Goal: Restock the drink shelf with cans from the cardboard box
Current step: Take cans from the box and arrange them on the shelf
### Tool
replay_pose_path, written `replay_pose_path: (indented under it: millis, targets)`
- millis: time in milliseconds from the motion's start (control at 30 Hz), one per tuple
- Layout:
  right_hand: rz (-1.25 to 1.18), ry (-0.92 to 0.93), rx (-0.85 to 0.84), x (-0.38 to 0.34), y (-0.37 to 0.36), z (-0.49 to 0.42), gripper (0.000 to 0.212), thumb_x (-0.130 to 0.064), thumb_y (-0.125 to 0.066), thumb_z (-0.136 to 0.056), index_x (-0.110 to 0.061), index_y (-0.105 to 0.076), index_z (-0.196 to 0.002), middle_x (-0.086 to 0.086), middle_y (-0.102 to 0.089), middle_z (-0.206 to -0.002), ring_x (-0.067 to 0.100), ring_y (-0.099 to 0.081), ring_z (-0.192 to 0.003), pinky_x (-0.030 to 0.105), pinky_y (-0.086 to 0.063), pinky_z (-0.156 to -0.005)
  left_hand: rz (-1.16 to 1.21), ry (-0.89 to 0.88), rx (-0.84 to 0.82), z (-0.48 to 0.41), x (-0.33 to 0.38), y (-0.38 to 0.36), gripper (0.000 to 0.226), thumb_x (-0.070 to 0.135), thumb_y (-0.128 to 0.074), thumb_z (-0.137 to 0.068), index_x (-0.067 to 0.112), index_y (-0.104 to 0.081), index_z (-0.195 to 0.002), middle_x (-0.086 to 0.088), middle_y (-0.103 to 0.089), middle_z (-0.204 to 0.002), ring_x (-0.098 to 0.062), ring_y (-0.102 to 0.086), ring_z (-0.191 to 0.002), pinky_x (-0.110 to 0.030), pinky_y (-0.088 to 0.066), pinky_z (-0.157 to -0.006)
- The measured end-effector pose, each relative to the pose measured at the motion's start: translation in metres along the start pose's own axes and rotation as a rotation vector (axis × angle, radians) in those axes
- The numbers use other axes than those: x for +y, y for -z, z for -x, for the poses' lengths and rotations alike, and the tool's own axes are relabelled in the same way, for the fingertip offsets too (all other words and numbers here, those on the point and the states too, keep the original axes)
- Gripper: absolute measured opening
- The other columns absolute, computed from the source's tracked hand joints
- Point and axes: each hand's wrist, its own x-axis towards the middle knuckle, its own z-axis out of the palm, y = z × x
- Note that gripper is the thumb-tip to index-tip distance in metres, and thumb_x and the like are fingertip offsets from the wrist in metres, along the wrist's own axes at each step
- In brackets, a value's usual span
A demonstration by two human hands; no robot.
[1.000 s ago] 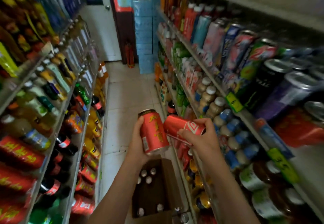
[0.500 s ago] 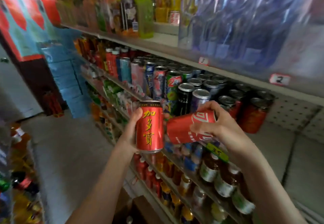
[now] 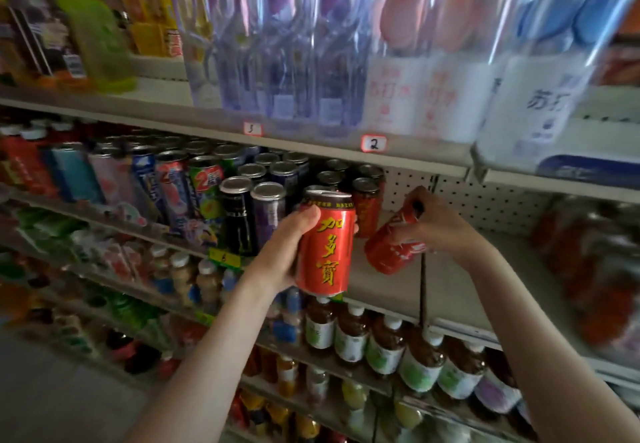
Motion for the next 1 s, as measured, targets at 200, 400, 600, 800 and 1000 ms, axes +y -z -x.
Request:
replay_pose_path:
  millis: [200, 400, 600, 800, 1000]
  targets:
    - [0.168, 0.020, 0.027, 0.032, 0.009, -0.022, 0.058, -0.022, -0.082, -0.055, -0.019, -0.054, -0.106, 0.007, -0.046, -0.107, 0.023, -0.052, -0.089, 0.024, -0.042, -0.058, -0.013, 0.031, -0.021, -0.030, -0.026, -0.022, 0.107, 0.058, -0.089, -0.037, 0.010, -0.054, -0.126, -0.016, -0.066, -0.118, -0.029, -0.062, -0.107, -0.043, -0.051, -0.088]
    - [0.244, 0.024, 0.009, 0.048, 0.012, -0.035, 0.072, -0.017, -0.082, -0.060, -0.017, -0.050, -0.125, 0.007, -0.049, -0.118, 0.025, -0.053, -0.105, 0.037, -0.051, -0.084, 0.029, 0.048, 0.010, -0.044, -0.042, -0.031, 0.093, 0.059, -0.090, -0.031, 0.023, -0.060, -0.113, 0.000, -0.073, -0.101, -0.015, -0.069, -0.095, -0.029, -0.055, -0.074]
    - [0.311, 0.015, -0.094, 0.053, 0.013, -0.037, 0.089, -0.025, -0.080, -0.066, -0.030, -0.034, -0.142, 0.005, -0.039, -0.139, 0.028, -0.039, -0.129, 0.045, -0.040, -0.104, -0.072, 0.098, 0.031, -0.054, -0.045, -0.033, 0.066, 0.054, -0.083, -0.055, 0.022, -0.063, -0.109, 0.000, -0.074, -0.102, -0.020, -0.068, -0.100, -0.032, -0.053, -0.079]
    - [0.059, 0.097, -0.319, 0.018, 0.037, -0.014, 0.077, -0.032, -0.073, -0.080, -0.038, -0.029, -0.143, -0.014, -0.040, -0.138, 0.008, -0.041, -0.125, 0.025, -0.039, -0.101, -0.074, 0.123, 0.034, -0.059, -0.049, -0.030, 0.044, 0.044, -0.072, -0.067, 0.022, -0.063, -0.104, 0.003, -0.074, -0.097, -0.017, -0.067, -0.097, -0.029, -0.052, -0.075]
    - [0.370, 0.162, -0.376, -0.016, 0.026, -0.009, 0.054, -0.055, -0.062, -0.083, -0.036, -0.047, -0.131, -0.012, -0.057, -0.125, 0.005, -0.050, -0.107, 0.018, -0.038, -0.091, -0.070, 0.094, -0.004, -0.068, -0.055, -0.021, 0.080, 0.060, -0.086, -0.043, 0.020, -0.065, -0.109, 0.001, -0.073, -0.104, -0.014, -0.068, -0.100, -0.024, -0.054, -0.077]
